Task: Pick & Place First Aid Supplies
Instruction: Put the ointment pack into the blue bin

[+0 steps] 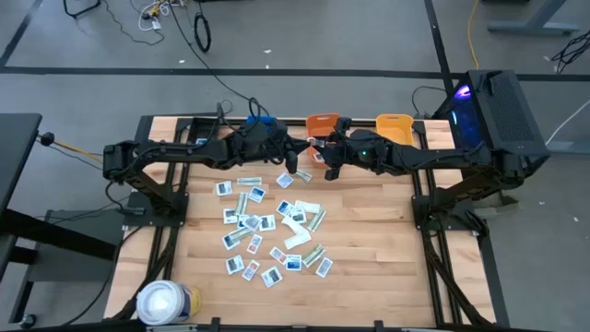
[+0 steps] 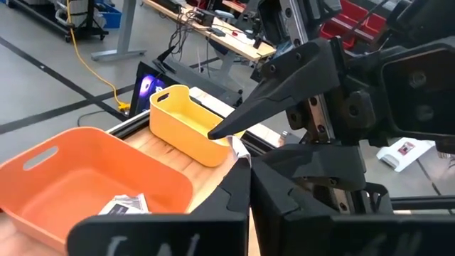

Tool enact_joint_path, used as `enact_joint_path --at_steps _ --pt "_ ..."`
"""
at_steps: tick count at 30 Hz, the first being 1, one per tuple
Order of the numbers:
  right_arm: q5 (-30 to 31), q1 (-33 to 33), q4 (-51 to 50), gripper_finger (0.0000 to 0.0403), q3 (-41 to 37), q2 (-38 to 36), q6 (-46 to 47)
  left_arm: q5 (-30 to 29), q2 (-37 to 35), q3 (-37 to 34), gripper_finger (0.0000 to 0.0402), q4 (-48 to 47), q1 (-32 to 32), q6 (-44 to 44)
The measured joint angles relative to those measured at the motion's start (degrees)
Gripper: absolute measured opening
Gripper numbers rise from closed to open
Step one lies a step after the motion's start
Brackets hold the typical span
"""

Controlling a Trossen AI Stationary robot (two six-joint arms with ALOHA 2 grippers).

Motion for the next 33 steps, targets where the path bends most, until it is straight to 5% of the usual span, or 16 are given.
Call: enact_joint_path --at_steps 6,22,33 --pt "0.0 0.0 0.1 0.0132 0.0 0.0 0.2 0.0 0.0 0.0 0.0002 0.0 0.0 0.7" --pt "0.0 0.0 2.0 0.0284 0.0 -0.1 4.3 -0.6 0.0 0.0 0.0001 -0.3 1.7 1.6" --pt "4.9 0.0 1.8 0.0288 0.0 -5.4 16.0 -1.1 -2.2 0.0 0.0000 -2.0 3.7 4.7"
